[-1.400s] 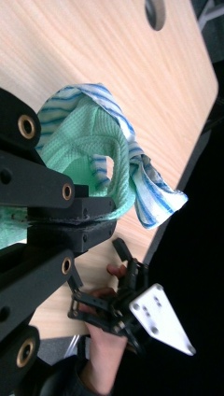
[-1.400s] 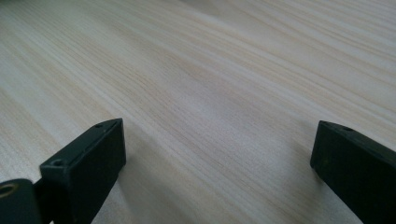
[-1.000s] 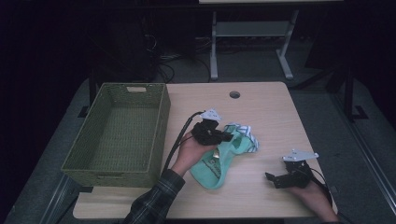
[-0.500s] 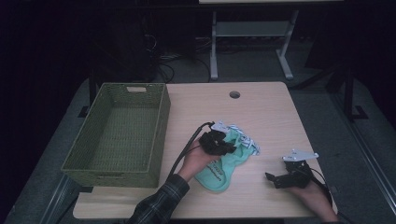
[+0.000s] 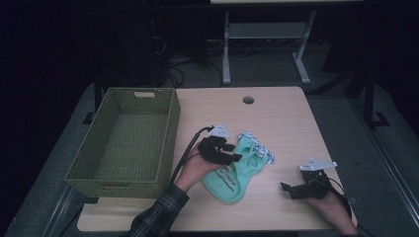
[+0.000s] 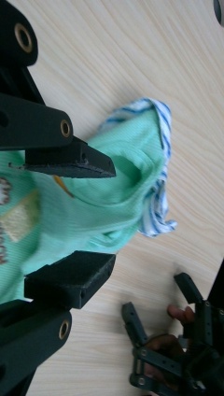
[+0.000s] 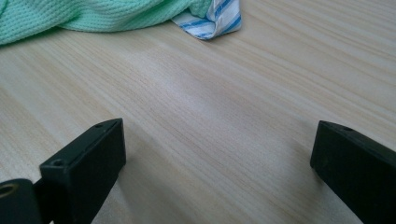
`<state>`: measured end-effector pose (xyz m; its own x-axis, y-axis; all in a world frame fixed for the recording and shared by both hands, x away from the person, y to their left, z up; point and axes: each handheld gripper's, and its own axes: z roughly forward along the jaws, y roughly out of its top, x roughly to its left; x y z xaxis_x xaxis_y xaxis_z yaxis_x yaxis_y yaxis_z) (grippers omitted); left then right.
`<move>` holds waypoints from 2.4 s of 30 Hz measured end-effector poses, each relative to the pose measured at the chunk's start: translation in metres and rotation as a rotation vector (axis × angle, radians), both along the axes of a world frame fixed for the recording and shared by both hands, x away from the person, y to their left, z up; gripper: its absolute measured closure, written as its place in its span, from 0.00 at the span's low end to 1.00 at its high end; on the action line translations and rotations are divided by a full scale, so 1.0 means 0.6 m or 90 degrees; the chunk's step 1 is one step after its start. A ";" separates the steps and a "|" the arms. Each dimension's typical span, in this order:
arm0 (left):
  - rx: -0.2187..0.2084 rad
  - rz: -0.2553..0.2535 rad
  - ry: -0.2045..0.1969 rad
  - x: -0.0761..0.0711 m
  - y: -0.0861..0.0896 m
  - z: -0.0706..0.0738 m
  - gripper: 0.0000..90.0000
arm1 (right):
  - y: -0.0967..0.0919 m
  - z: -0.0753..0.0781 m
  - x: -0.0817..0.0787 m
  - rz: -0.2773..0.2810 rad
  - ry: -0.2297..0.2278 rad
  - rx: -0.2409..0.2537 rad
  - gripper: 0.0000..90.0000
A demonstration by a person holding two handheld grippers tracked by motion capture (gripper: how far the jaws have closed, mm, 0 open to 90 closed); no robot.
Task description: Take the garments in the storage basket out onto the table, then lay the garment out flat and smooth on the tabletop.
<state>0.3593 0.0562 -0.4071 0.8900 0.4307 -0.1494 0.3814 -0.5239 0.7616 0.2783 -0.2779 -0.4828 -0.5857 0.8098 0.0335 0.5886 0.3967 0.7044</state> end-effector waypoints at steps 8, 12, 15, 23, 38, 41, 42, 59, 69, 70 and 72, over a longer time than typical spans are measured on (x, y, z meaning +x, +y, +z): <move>0.015 0.014 -0.001 -0.019 0.036 -0.007 0.68 | 0.000 0.000 0.000 0.000 0.000 0.000 0.03; 0.025 0.022 0.002 -0.030 0.053 -0.014 0.83 | 0.000 0.000 0.000 0.000 0.000 0.000 0.03; 0.046 0.022 0.000 -0.036 0.065 -0.017 0.93 | 0.000 0.000 0.000 -0.001 0.001 0.000 0.03; 0.092 0.040 0.009 -0.051 0.077 -0.041 0.99 | 0.000 0.000 0.000 0.001 0.000 0.000 0.04; 0.146 0.052 0.026 -0.046 0.079 -0.085 0.99 | -0.003 0.015 0.002 0.002 -0.004 0.007 0.09; 0.149 0.051 0.027 -0.046 0.079 -0.084 0.99 | 0.002 0.026 0.004 0.007 -0.011 0.028 0.16; 0.147 0.053 0.028 -0.046 0.079 -0.085 1.00 | 0.004 0.030 0.006 0.009 -0.013 0.032 0.17; 0.149 0.057 0.041 -0.043 0.078 -0.084 1.00 | 0.047 0.059 0.075 0.036 -0.021 0.096 0.68; 0.150 0.057 0.042 -0.043 0.078 -0.083 1.00 | 0.064 0.048 0.116 0.028 -0.002 0.088 0.77; 0.151 0.057 0.041 -0.043 0.078 -0.083 1.00 | 0.067 0.047 0.120 0.030 0.000 0.085 0.77; 0.151 0.054 0.042 -0.043 0.078 -0.083 1.00 | 0.074 0.043 0.123 0.030 0.004 0.087 0.79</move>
